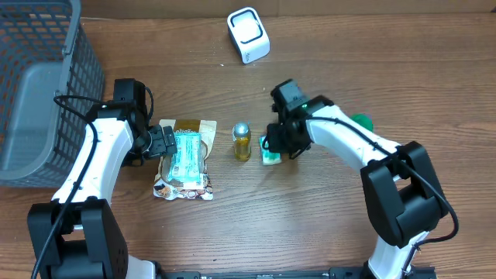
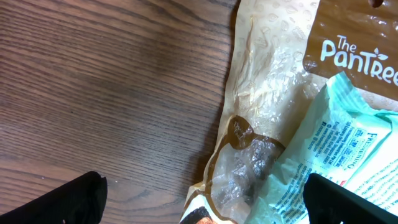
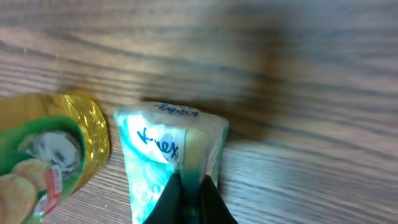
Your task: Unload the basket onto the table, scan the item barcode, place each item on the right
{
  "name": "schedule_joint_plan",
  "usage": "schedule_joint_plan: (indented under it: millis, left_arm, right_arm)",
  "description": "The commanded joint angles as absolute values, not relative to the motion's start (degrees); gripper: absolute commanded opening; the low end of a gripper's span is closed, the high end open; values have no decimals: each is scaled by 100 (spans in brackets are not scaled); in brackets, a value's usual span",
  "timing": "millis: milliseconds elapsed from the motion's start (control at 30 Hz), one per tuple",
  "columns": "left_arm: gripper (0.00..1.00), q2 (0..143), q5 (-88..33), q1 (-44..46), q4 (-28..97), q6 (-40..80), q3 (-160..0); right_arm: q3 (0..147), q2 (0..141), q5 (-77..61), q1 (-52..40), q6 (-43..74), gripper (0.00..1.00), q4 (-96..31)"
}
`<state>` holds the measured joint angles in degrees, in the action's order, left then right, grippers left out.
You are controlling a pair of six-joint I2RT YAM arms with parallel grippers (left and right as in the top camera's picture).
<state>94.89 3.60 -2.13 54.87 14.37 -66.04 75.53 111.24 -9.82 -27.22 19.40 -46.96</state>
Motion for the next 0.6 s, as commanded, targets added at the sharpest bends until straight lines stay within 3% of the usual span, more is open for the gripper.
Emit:
schedule_joint_plan:
  millis: [0,333,567]
  left_arm:
    - [100,9513,314,-189,5500,1372,-6692]
    - [99,9513,314,-189,5500,1372,-6692]
    - [99,9513,314,-189,5500,1372,-6692]
  right_arm:
    - [8071,10766,-897,-2626,1559,4,-4939]
    - [9786,10672,419,-2628,1227,4,-6464]
    - [11120,10672,1111,-2630,128,4,-6759]
